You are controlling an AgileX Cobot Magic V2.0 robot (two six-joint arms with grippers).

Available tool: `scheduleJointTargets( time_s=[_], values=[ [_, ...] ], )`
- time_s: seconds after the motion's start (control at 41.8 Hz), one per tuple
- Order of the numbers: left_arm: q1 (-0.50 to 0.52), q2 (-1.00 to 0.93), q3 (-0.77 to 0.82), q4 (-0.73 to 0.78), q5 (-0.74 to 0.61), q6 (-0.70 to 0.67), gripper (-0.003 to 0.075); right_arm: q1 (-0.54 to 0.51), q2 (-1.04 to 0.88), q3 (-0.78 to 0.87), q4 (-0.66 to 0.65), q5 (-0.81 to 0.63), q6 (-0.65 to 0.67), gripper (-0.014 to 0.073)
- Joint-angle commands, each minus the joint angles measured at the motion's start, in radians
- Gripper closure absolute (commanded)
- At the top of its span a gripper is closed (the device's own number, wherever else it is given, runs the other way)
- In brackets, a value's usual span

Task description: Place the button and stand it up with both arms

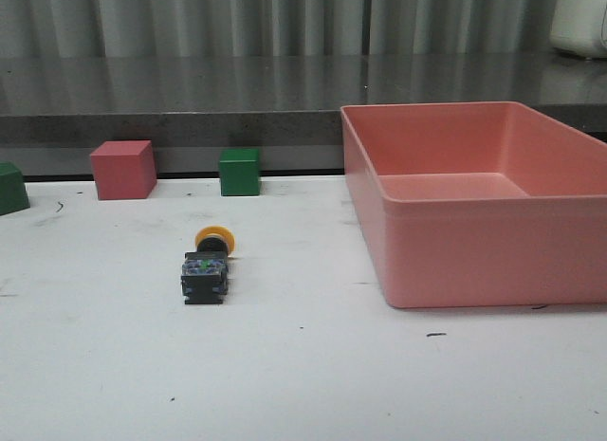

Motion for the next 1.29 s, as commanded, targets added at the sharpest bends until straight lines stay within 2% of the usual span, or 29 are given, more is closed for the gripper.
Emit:
scheduleJointTargets(
  time_s=[0.0,0.239,0.455,0.67,1.029,1.149,1.268],
  values=[
    [-0.006,0.008,-0.027,-0.014,-0.108,0.0,0.023,-0.003,0.0,-0.022,-0.002,-0.07,-0.013,0.0095],
    [-0.006,0.008,-0.032,-0.014,-0.117,0.0,0.023,-0.003,0.0,-0.022,-0.004,-0.07,-0.013,0.0095],
    [-0.013,0.056,-0.168,-0.056,0.042,0.0,0.0217,-0.003,0.0,-0.022,-0.004,-0.07,-0.013,0.0095],
    [-0.121,0.181,-0.315,-0.056,0.152,0.001,0.0118,-0.003,0.0,-0.022,-0.004,-0.07,-0.013,0.0095],
    [-0.361,0.483,-0.406,-0.042,0.142,0.001,0.0119,-0.003,0.0,-0.022,-0.004,-0.07,-0.013,0.0095],
    [-0.4,0.594,-0.442,-0.029,0.146,-0.007,0.012,-0.003,0.0,-0.022,-0.004,-0.07,-0.013,0.0095],
    [-0.414,0.72,-0.495,-0.017,0.148,-0.072,0.012,-0.003,0.0,-0.022,-0.004,-0.07,-0.013,0.0095]
  ],
)
